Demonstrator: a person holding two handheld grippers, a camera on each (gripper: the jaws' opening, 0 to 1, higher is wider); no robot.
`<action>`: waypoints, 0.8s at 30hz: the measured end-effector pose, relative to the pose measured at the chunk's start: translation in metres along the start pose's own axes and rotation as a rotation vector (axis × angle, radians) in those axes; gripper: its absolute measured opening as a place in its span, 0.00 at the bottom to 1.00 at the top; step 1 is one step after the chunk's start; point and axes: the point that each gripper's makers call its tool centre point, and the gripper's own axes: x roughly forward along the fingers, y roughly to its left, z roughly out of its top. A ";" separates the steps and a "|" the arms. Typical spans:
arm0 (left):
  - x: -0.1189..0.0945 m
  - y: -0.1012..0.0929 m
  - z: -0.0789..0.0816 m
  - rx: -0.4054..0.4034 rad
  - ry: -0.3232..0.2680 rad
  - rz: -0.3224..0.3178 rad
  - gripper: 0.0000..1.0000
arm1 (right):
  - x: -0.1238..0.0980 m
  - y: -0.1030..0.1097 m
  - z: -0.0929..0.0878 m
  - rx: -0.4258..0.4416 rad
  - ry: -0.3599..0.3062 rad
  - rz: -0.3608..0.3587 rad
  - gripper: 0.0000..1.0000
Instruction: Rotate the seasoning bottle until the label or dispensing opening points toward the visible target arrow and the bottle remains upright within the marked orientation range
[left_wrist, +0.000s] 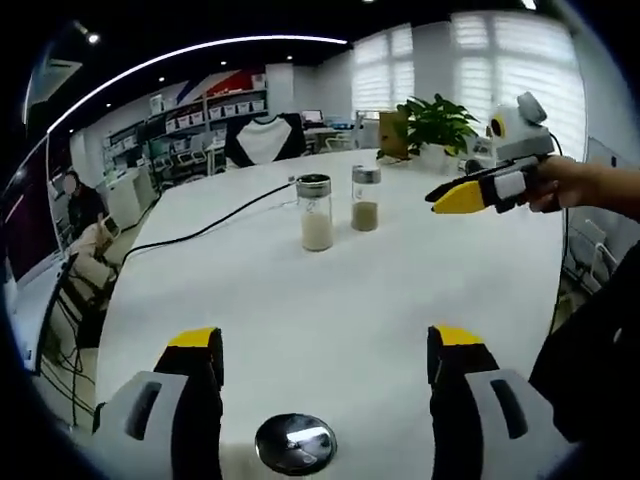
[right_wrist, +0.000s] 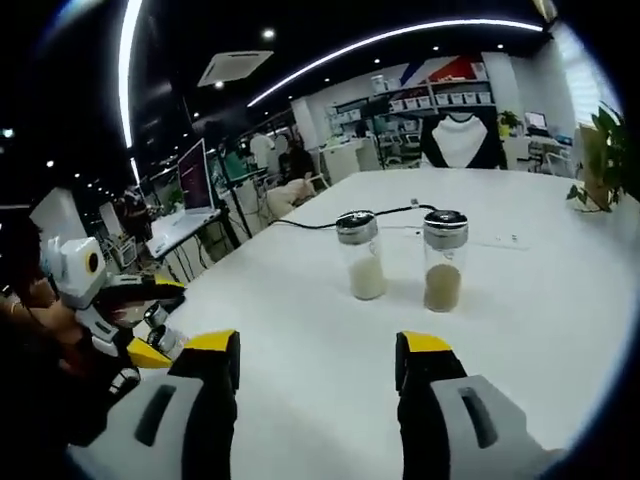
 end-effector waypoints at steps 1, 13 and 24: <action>0.000 0.000 0.000 -0.002 0.000 0.001 0.89 | 0.002 -0.001 0.002 -0.005 0.000 0.004 0.62; -0.007 0.003 -0.010 -0.032 0.030 0.006 0.88 | 0.055 -0.018 0.037 -0.083 0.012 0.045 0.62; -0.009 0.005 -0.009 -0.063 0.024 0.025 0.87 | 0.103 -0.041 0.059 -0.138 0.042 0.037 0.59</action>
